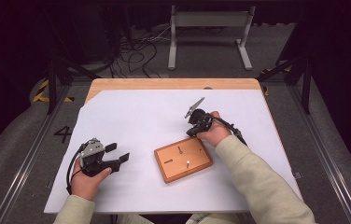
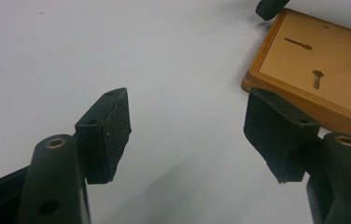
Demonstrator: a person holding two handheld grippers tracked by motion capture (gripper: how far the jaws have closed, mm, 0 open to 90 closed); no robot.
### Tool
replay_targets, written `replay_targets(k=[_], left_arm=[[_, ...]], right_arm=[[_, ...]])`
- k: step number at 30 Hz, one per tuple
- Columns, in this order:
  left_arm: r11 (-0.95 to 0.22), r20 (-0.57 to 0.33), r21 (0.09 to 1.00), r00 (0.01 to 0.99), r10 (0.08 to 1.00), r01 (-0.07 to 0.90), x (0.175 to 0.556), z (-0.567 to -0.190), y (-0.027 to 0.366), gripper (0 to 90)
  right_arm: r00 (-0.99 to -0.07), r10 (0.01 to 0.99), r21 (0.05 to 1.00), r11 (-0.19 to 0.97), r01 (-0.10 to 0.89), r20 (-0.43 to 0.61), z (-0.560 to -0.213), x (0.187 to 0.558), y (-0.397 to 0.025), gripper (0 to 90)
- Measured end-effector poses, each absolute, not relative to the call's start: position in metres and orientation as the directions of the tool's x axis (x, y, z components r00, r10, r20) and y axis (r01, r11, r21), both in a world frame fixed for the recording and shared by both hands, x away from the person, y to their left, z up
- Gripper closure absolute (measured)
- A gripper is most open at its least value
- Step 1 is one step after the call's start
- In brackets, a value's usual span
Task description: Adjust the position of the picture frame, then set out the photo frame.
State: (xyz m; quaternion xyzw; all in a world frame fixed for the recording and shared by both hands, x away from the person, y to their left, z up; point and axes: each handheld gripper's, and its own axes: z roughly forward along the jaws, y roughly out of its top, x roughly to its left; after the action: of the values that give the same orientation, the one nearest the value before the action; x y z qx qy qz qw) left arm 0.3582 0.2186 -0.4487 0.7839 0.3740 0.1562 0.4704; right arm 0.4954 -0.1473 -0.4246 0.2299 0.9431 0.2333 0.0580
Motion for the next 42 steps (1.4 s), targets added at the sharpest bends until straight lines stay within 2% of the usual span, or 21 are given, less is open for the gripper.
replay_targets(k=[12,22,26,33,42], left_arm=[[-0.309,-0.115,0.85,0.723,0.681,0.427,0.372,-0.446,0.196,33.2],[-0.331,-0.116,0.849,0.756,0.644,0.412,0.378,-0.445,0.185,34.8],[-0.332,-0.125,0.847,0.763,0.634,0.415,0.378,-0.444,0.182,34.9],[-0.342,-0.128,0.85,0.787,0.604,0.401,0.375,-0.44,0.176,35.7],[-0.35,-0.132,0.852,0.806,0.576,0.389,0.373,-0.434,0.17,35.6]], right_arm=[[-0.882,0.471,0.464,0.777,0.425,0.018,-0.429,0.46,-0.175,90.0],[-0.873,0.486,0.505,0.743,0.44,0.046,-0.431,0.447,-0.185,90.0],[-0.869,0.494,0.573,0.712,0.406,0.002,-0.426,0.441,-0.189,90.0],[-0.841,0.539,0.715,0.606,0.35,-0.045,-0.408,0.419,-0.209,80.3],[-0.826,0.562,0.786,0.53,0.319,-0.044,-0.401,0.398,-0.23,71.5]])
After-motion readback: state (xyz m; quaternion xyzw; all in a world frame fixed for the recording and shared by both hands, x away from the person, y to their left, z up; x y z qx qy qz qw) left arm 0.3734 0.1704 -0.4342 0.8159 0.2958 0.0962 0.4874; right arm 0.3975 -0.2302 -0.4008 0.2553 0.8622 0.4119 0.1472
